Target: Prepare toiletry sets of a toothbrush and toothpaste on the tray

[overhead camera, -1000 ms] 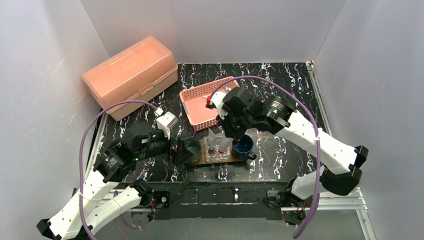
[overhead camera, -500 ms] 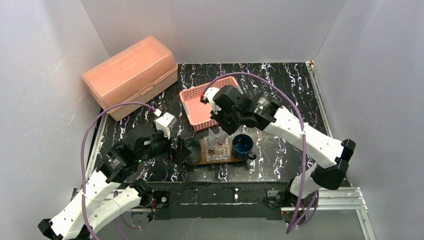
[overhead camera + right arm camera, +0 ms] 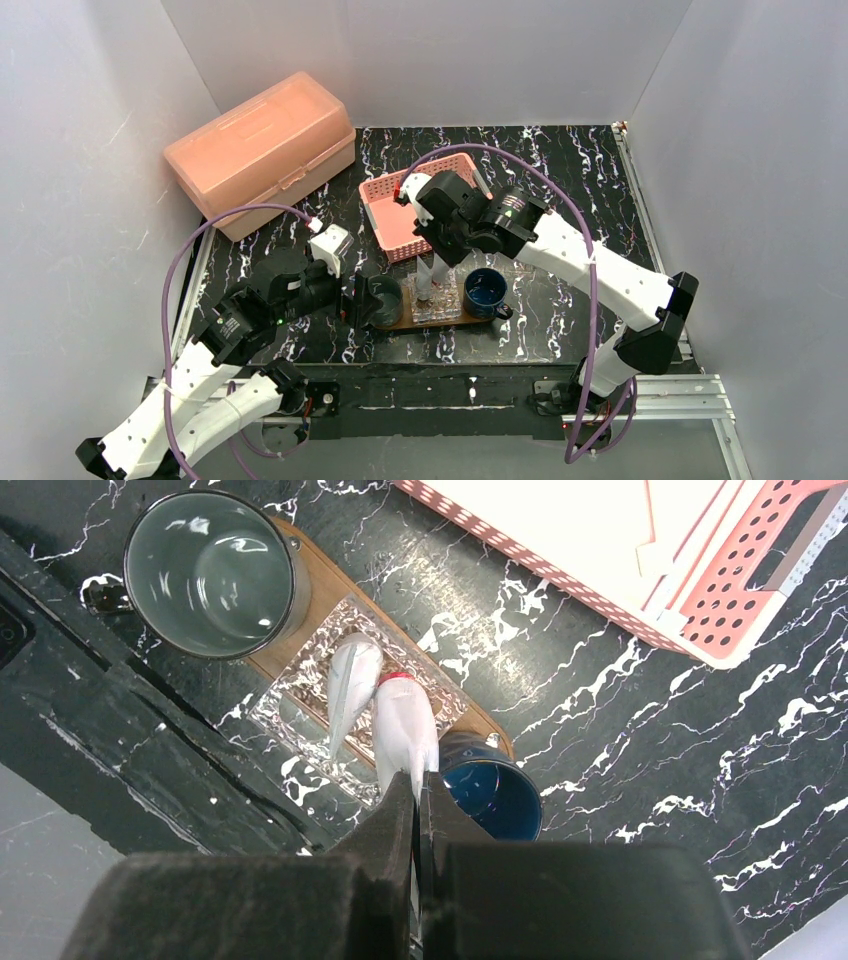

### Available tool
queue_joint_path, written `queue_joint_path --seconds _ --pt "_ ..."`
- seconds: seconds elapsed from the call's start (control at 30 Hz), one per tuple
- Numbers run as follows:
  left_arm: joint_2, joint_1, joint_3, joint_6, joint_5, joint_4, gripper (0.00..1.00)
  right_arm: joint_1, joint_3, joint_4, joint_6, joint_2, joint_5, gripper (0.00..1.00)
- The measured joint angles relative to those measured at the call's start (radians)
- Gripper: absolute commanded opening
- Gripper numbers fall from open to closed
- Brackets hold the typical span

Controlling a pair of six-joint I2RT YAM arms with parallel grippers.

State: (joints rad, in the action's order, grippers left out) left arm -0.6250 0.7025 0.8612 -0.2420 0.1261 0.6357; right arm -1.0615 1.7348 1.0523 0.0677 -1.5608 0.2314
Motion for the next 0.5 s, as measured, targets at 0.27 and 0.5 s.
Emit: queue_joint_path --seconds 0.27,0.5 --pt "0.0 0.0 0.0 0.001 0.0 0.0 0.98 0.0 -0.025 -0.043 0.0 0.0 0.022 0.01" --pt "0.0 0.0 0.0 0.005 -0.005 -0.002 0.98 0.001 -0.063 -0.094 -0.001 -0.001 0.035 0.01"
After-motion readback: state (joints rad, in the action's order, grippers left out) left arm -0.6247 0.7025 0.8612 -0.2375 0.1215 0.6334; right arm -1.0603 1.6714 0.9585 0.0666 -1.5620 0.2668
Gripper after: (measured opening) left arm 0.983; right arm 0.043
